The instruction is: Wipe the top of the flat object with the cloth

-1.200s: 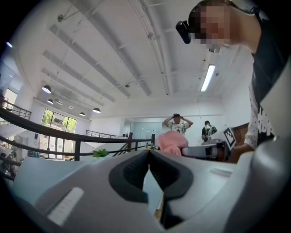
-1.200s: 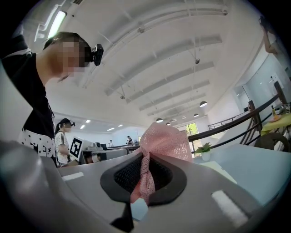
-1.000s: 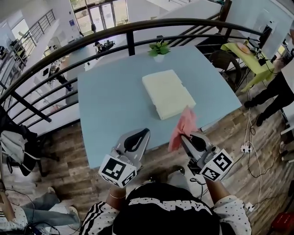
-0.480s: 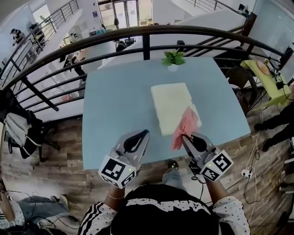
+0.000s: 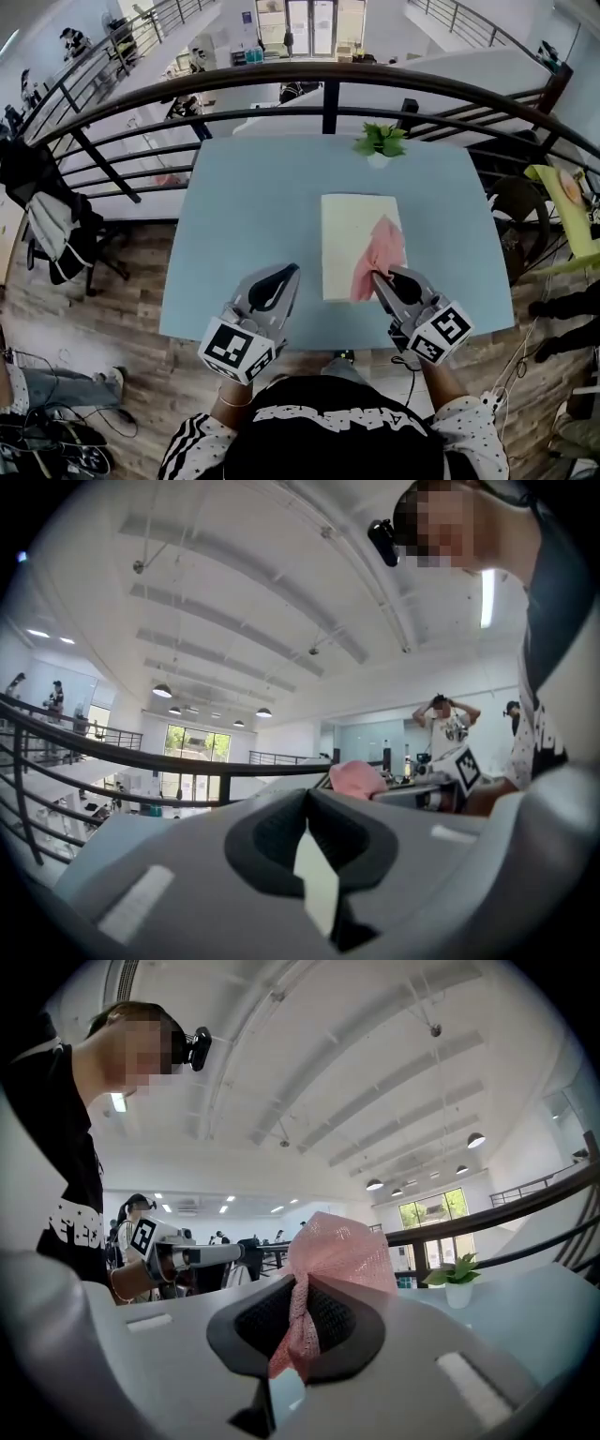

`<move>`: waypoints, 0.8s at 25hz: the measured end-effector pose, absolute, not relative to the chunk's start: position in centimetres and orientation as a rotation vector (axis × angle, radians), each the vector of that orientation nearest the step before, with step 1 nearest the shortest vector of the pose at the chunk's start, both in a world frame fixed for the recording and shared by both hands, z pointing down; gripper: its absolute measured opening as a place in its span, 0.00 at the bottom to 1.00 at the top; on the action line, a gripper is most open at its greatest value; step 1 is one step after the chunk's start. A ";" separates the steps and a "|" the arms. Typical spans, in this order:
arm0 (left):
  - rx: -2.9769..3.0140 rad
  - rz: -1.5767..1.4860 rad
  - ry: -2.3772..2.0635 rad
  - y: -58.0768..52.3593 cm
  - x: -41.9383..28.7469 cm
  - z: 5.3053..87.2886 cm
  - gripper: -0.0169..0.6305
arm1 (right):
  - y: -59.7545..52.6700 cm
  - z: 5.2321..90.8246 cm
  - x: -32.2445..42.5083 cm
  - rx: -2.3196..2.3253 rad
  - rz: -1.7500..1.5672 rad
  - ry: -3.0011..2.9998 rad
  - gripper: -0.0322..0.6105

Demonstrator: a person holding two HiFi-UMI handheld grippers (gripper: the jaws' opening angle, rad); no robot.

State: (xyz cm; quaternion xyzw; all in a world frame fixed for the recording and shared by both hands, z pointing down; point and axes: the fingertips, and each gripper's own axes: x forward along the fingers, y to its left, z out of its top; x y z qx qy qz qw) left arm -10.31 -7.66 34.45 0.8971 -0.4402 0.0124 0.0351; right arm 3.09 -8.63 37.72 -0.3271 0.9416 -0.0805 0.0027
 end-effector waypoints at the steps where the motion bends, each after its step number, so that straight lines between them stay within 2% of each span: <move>1: 2.742 0.036 -1.385 -7.8 -10.4 34.5 0.03 | -9.2 37.9 3.1 -1.001 -0.242 2.969 0.09; 11: 2.597 0.050 -1.672 -9.5 -10.1 35.0 0.03 | -16.2 41.4 4.7 -0.881 -0.220 3.133 0.09; 20: 2.469 0.079 -1.849 -10.3 -11.0 36.0 0.03 | -23.0 46.4 2.8 -0.783 -0.176 3.326 0.09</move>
